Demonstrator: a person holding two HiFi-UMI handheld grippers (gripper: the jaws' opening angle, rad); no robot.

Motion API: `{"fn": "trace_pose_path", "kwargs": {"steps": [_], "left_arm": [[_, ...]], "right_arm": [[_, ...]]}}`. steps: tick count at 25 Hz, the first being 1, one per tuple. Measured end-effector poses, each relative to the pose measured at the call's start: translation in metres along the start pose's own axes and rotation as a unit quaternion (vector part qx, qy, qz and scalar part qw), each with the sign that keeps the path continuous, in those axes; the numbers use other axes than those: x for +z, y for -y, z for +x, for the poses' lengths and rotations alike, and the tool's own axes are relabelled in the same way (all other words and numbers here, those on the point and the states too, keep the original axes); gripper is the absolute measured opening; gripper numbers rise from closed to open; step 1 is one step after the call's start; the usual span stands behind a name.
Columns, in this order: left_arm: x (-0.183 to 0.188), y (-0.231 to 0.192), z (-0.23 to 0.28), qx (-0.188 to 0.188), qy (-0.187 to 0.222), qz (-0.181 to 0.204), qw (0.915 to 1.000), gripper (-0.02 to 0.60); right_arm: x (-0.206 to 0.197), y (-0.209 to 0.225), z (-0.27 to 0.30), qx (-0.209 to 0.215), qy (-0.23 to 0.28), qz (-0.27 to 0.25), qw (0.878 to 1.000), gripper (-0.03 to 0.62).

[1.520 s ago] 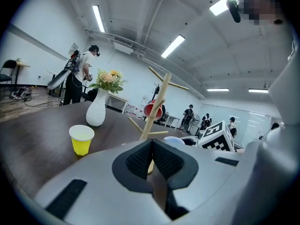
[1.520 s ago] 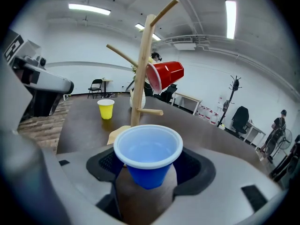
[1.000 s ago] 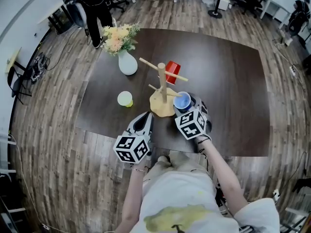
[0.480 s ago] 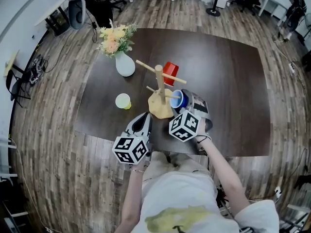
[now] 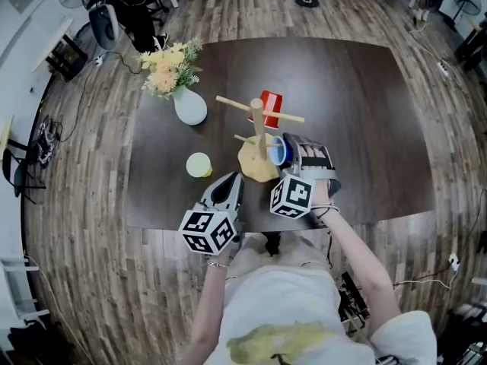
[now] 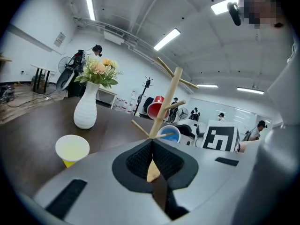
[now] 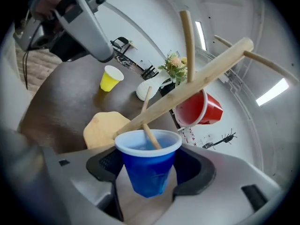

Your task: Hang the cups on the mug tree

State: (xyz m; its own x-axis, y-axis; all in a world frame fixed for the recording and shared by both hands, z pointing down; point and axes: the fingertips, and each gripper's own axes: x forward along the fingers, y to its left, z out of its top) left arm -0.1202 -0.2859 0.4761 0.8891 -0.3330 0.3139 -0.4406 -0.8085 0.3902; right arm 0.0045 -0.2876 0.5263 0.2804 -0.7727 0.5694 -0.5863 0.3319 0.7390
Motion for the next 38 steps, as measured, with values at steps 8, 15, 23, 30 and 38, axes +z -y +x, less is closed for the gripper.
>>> {"fn": "trace_pose_path", "kwargs": {"steps": [8, 15, 23, 30, 38], "left_arm": [[-0.001, -0.007, -0.003, -0.038, -0.012, 0.002, 0.9992, 0.023], [0.000, -0.013, -0.006, -0.052, -0.013, -0.001, 0.9985, 0.023], [0.003, -0.017, -0.009, -0.061, -0.012, 0.000, 0.9980, 0.023], [0.002, -0.020, -0.012, -0.072, -0.015, 0.001, 0.9973, 0.023], [0.001, -0.017, -0.018, -0.085, -0.019, 0.010, 0.9962, 0.023]], "right_arm": [[0.004, -0.002, -0.003, -0.035, -0.028, -0.056, 0.997, 0.322], [0.010, -0.004, -0.002, -0.048, -0.034, -0.077, 0.995, 0.322], [0.015, -0.011, -0.002, -0.051, -0.034, -0.079, 0.995, 0.324], [0.020, -0.015, -0.005, -0.056, -0.021, -0.074, 0.995, 0.354], [0.029, -0.014, -0.017, -0.072, -0.006, -0.049, 0.996, 0.357]]}}
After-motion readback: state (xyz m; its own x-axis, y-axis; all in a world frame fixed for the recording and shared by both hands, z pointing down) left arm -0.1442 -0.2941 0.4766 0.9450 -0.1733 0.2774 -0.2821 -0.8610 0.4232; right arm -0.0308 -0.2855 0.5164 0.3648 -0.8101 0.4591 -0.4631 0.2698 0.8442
